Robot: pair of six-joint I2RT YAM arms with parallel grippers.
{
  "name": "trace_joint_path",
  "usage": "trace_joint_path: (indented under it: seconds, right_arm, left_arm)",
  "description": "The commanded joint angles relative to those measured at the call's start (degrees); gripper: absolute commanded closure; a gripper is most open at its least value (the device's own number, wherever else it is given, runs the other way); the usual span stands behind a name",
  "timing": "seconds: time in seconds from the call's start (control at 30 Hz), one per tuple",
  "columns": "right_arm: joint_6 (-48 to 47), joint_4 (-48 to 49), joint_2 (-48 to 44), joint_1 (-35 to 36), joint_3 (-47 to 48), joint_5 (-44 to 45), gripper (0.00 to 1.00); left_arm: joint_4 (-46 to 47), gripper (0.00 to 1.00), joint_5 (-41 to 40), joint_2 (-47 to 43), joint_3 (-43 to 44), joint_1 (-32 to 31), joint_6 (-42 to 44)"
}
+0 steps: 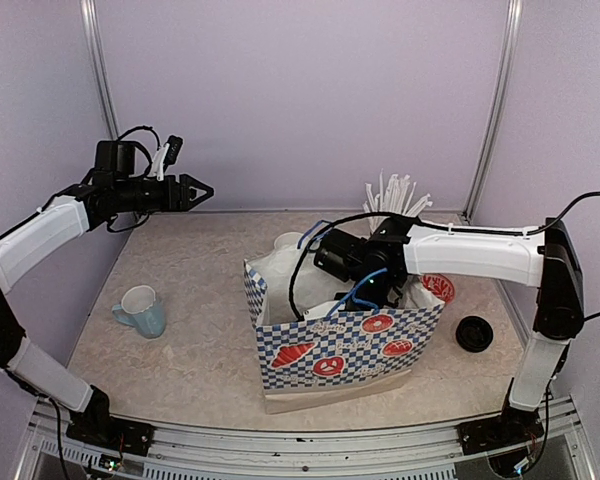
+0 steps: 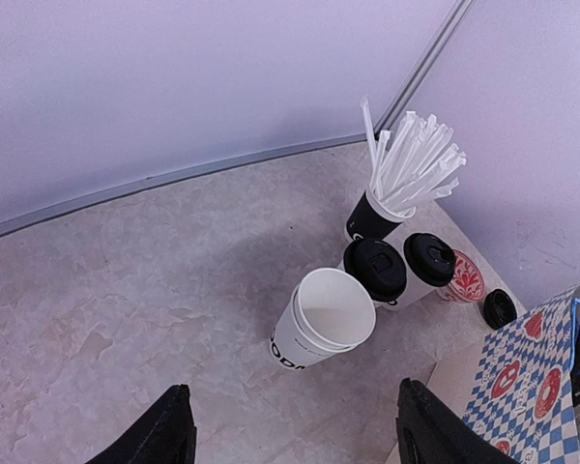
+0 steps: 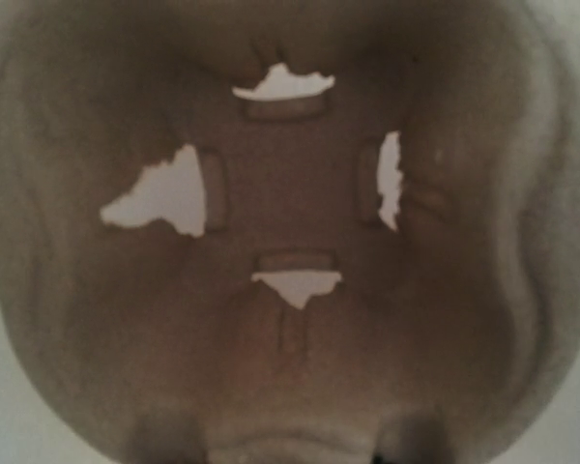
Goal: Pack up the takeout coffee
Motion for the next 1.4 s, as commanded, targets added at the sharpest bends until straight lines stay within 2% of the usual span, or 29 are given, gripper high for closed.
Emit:
trace_joint_path:
  seconds: [0.0, 0.13, 0.27, 0.37, 0.53, 0.67, 0.87, 1.0, 1.17, 1.37]
  right_arm:
    - [1.6, 0.88, 0.37, 0.81, -0.96, -0.34, 0.79]
    - [0.98, 0.44, -0.94, 0.86, -0.69, -1.66, 0.68]
    - [-0.86, -1.71, -3.42, 0.86, 0.23, -5.33, 0.49]
    - [-1.15, -1.91, -5.64, 0.86, 1.17, -7.63, 0.4]
    - [-1.71, -3.03, -8.39, 0.57, 4.25, -10.6, 0.39]
    - [-3.1, -4.31, -10.87, -0.23, 7.0, -12.93, 0.38]
    - [-4.64, -5.13, -14.74, -3.31, 11.72, -16.99, 0.37]
    - [-4.98, -5.19, -17.23, -6.2, 14.33, -18.41, 0.37]
    - [-6.28, -6.11, -21.16, -11.24, 15.56, -24.65, 0.37]
    - [-5.98, -6.11, -26.22, -18.78, 15.33, -28.75, 0.38]
  left_arm:
    - [1.61, 0.3, 0.27, -1.46, -0.7, 0.16, -0.39]
    - [1.59, 0.3, 0.42, -1.46, -0.79, -0.14, -0.24]
    - [1.25, 0.3, 0.79, -1.57, -0.79, -1.37, 0.76]
    - [0.65, 0.29, 1.67, -1.79, -0.81, -3.17, 2.29]
    - [-0.62, 0.28, 3.47, -2.08, 0.21, -7.96, 5.4]
    - [-2.82, 0.27, 2.06, -1.67, 2.82, -14.32, 8.81]
    - [-7.86, 0.27, -5.82, 2.53, 10.37, -22.89, 11.98]
    - [-12.76, 0.27, -11.27, 8.64, 17.15, -27.64, 15.07]
    - [-17.4, 0.27, -13.82, 14.55, 24.34, -31.0, 18.12]
    - [-22.93, 0.29, -12.01, 17.04, 27.98, -31.7, 19.81]
